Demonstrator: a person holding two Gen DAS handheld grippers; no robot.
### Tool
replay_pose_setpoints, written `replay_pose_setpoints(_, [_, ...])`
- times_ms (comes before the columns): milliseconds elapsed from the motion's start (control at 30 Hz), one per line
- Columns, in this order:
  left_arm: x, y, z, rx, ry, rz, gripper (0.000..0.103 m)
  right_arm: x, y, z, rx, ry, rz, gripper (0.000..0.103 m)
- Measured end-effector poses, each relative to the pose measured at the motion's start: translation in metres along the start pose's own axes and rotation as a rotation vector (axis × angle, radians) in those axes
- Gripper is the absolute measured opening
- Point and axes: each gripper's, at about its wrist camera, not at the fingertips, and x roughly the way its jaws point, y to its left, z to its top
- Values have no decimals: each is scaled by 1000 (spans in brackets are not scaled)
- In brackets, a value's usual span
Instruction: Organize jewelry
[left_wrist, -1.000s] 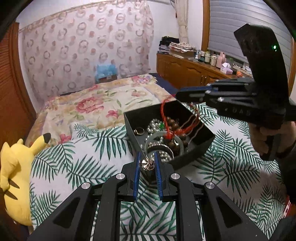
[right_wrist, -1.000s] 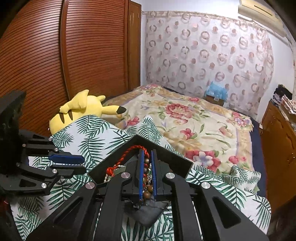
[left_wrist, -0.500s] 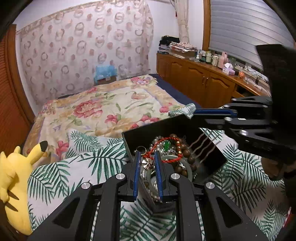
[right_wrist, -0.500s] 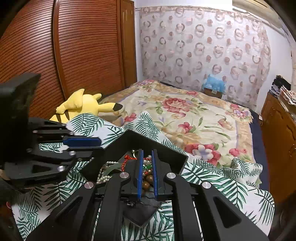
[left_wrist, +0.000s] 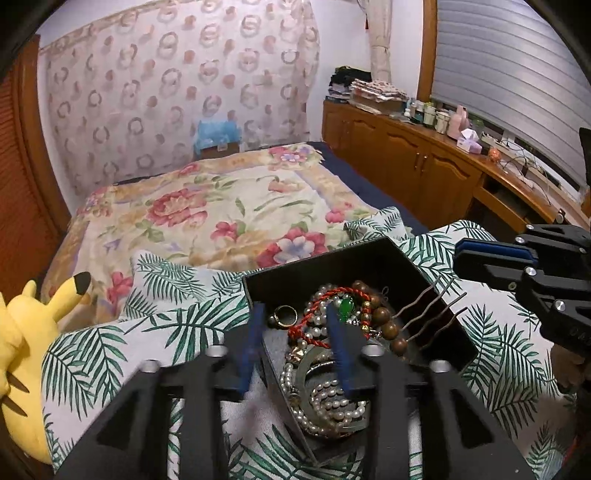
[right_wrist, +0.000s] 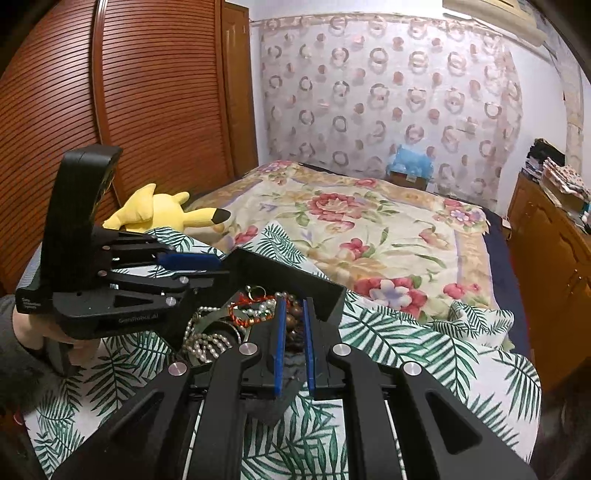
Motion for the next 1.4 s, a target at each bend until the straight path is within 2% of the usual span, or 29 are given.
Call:
replay_pose_setpoints(67, [-2, -1, -2, -9, 1, 6, 44, -4, 0, -4, 4, -2, -9, 10])
replay_pose_setpoints(133, [-6, 0, -3, -19, -5, 11, 58, -9, -1, -8, 15, -6, -19, 10])
replay_pose_setpoints(167, [-9, 0, -4, -25, -9, 15, 61, -10, -2, -9, 18, -7, -23, 10])
replay_pose_setpoints(233, [-16, 0, -8, -34, -19, 32, 80, -15, -2, -13, 31, -12, -35, 10])
replay_pose_setpoints(400, [-30, 0, -13, -51, -22, 71, 93, -24, 0, -23, 66, -23, -55, 10])
replay_pose_setpoints(433, [-33, 0, -15, -54, -23, 77, 94, -27, 1, -26, 74, -24, -63, 12])
replay_pose_setpoints(500, [-40, -1, -20, -55, -24, 105, 95, -30, 2, -31, 95, -28, -81, 33])
replay_pose_setpoints(533, [-44, -3, -24, -57, -21, 120, 95, -32, 3, -33, 103, -31, -87, 46])
replay_pose_setpoints(567, [-47, -4, -26, -59, -18, 128, 95, -34, 5, -36, 111, -35, -96, 53])
replay_pose_setpoints(600, [-49, -5, -30, -62, -15, 132, 95, -36, 6, -38, 118, -38, -104, 55])
replay_pose_setpoints(767, [-64, -12, -51, -77, -5, 136, 95, -47, 14, -50, 141, -52, -138, 87])
replay_pose_setpoints(867, [-76, -19, -65, -79, -11, 154, 95, -58, 21, -57, 151, -71, -154, 99])
replay_pose_setpoints(1100, [-106, -30, -81, -105, -44, 157, 95, -81, 36, -70, 181, -93, -192, 100])
replay_pose_setpoints(1400, [-154, -45, -95, -115, -102, 181, 95, -130, 62, -81, 192, -187, -244, 100])
